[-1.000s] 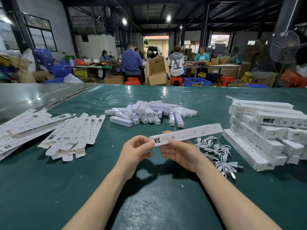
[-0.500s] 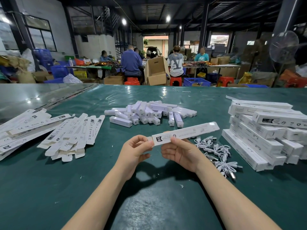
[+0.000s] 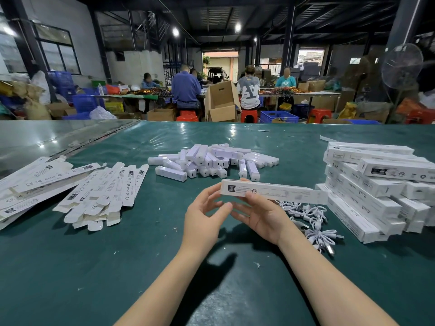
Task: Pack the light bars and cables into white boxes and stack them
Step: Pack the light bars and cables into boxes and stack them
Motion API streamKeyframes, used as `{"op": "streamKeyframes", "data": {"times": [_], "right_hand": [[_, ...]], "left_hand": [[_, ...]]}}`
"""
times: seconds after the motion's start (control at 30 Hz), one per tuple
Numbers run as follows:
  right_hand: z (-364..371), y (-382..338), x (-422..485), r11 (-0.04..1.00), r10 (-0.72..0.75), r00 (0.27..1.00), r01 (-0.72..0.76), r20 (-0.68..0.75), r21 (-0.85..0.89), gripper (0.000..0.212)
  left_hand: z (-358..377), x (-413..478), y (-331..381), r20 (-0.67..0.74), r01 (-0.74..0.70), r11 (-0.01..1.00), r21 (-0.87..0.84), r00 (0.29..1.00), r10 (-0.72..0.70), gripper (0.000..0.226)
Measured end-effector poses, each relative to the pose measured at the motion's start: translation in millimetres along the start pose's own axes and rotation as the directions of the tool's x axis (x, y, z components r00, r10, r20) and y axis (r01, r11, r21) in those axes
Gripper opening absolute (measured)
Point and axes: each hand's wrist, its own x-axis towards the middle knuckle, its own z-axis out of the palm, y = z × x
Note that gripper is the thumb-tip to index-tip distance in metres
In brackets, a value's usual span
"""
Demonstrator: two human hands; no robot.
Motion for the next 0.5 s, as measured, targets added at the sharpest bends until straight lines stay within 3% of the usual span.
{"op": "streamKeyframes", "data": {"times": [0.17,0.33,0.4,0.5], "right_hand": [[-4,1,2,0.993,-0.039,0.997,0.046,-0.069,0.105,0.026],[-5,1,3,0.983,-0.056,0.994,0.071,-0.095,0.168,0.027],[-3,0,3,0.979,-0.047,0.994,0.065,-0.095,0.193,0.028],[-1,0,2,0.987,-0.046,0.994,0.060,-0.100,0.149,0.024]], "left_hand": [[5,-1,5,0.169,0.171,0.981,-0.088,0.973,-0.155,0.061],[11,-8,5,0.406,0.259,0.957,-0.131,0.895,-0.186,0.078],[8,-7,5,0.426,0.252,0.965,-0.078,0.883,-0.196,0.080],[2,-4,5,0.336,0.174,0.985,0.010,0.927,-0.167,0.079]]}}
